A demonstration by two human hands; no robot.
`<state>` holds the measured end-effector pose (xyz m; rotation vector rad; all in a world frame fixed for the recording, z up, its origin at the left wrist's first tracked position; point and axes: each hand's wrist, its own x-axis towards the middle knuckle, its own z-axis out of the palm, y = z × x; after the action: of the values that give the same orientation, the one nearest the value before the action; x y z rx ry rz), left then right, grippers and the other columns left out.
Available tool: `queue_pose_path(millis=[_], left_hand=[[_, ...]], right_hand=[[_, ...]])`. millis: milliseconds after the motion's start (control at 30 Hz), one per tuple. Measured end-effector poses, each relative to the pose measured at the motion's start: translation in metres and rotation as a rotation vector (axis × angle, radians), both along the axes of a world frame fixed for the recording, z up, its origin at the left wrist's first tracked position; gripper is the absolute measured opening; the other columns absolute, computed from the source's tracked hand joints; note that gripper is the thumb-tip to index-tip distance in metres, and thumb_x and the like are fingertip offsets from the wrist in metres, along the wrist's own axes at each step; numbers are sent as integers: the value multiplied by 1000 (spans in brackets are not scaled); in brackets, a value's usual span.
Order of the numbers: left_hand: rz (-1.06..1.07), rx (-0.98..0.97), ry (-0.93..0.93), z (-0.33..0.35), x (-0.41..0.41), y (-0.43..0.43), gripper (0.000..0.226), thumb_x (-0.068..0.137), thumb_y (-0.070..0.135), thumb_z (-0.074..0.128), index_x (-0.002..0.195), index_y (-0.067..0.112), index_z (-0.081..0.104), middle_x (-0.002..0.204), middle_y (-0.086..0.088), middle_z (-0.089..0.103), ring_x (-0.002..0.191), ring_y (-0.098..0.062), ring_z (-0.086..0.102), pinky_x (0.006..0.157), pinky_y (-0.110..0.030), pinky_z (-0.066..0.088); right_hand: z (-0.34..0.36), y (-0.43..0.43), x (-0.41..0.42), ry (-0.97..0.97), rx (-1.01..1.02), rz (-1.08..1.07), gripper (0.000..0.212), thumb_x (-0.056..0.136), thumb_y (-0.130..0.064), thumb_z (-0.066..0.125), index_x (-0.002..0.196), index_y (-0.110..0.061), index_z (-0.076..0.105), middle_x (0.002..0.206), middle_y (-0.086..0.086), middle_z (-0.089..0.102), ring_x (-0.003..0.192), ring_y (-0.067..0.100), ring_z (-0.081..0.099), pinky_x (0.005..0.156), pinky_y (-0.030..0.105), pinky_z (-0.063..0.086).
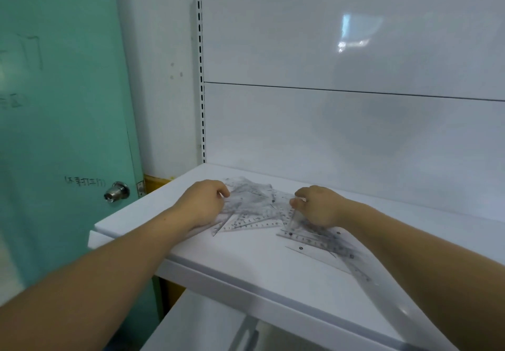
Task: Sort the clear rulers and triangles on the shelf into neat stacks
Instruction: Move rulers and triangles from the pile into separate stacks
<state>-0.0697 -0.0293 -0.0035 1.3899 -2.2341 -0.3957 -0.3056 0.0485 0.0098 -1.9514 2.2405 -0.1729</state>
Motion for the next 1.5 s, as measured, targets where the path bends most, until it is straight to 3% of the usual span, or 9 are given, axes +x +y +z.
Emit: queue_pose_path(millis=[100, 333, 500, 633, 833, 1000, 1167, 1333, 1500], left_hand=[[56, 5, 95, 0, 3, -1, 28, 91, 7, 43, 99, 21, 66, 105, -1, 64, 62, -8, 51, 52, -18, 37], [101, 15, 262, 1, 12, 11, 25, 91, 7, 45, 92, 19, 67, 83, 1, 65, 56, -13, 52, 48, -22, 38], [84, 222, 531, 6, 18, 18, 7, 82, 2, 63, 83, 9, 66, 77, -9, 69, 66, -17, 61, 64, -27, 50], [11, 282, 714, 7, 24, 26, 20, 87, -7, 52, 81, 11, 61, 82, -14, 65, 73, -21, 67, 74, -32, 55], [-124, 344, 777, 19, 15, 40, 14, 86, -4, 60, 92, 7, 66, 81, -6, 68, 74, -12, 66, 64, -14, 52], [-282, 336, 710, 19, -18, 62, 13, 84, 3, 66, 93, 11, 68, 86, -5, 70, 79, -15, 66, 75, -22, 53], [-391, 338, 713, 14, -65, 101, 14, 90, 8, 57, 82, 16, 65, 74, -2, 65, 64, -10, 66, 55, -20, 49], [-480, 365, 670, 10, -119, 149, 18, 91, 8, 53, 91, 21, 66, 79, -3, 66, 64, -8, 67, 57, -20, 47], [-557, 411, 678, 8, -192, 215, 16, 87, 7, 62, 102, 12, 66, 80, -2, 70, 70, -8, 66, 59, -12, 49]], right_hand=[[2, 9, -13, 37, -12, -24, 42, 100, -31, 36, 135, -7, 44, 136, 13, 48, 125, 26, 43, 100, 31, 35], [2, 22, -18, 108, -57, -121, 45, 100, -28, 32, 133, -2, 43, 135, 17, 42, 124, 31, 42, 101, 38, 38], [-1, 30, -19, 106, -162, -255, 49, 97, -41, 37, 136, -12, 41, 131, 11, 45, 115, 29, 50, 91, 38, 45], [1, 45, -7, 113, -327, -265, 46, 98, -40, 35, 140, -20, 36, 130, 7, 45, 116, 28, 49, 94, 40, 42], [3, 78, 6, 84, -437, -310, 47, 98, -38, 36, 142, -21, 35, 133, 5, 47, 120, 25, 47, 99, 43, 41], [3, 124, -3, 10, -458, -445, 48, 98, -39, 39, 141, -20, 38, 135, 6, 47, 121, 26, 48, 102, 45, 40], [4, 183, -28, -4, -461, -580, 47, 98, -37, 39, 141, -18, 39, 134, 6, 48, 121, 25, 48, 103, 43, 39], [7, 243, -67, -28, -491, -660, 47, 97, -36, 40, 141, -18, 40, 135, 7, 47, 121, 24, 48, 102, 39, 40], [7, 317, -126, -30, -517, -704, 45, 97, -33, 43, 139, -16, 43, 132, 7, 49, 119, 24, 49, 97, 35, 38]])
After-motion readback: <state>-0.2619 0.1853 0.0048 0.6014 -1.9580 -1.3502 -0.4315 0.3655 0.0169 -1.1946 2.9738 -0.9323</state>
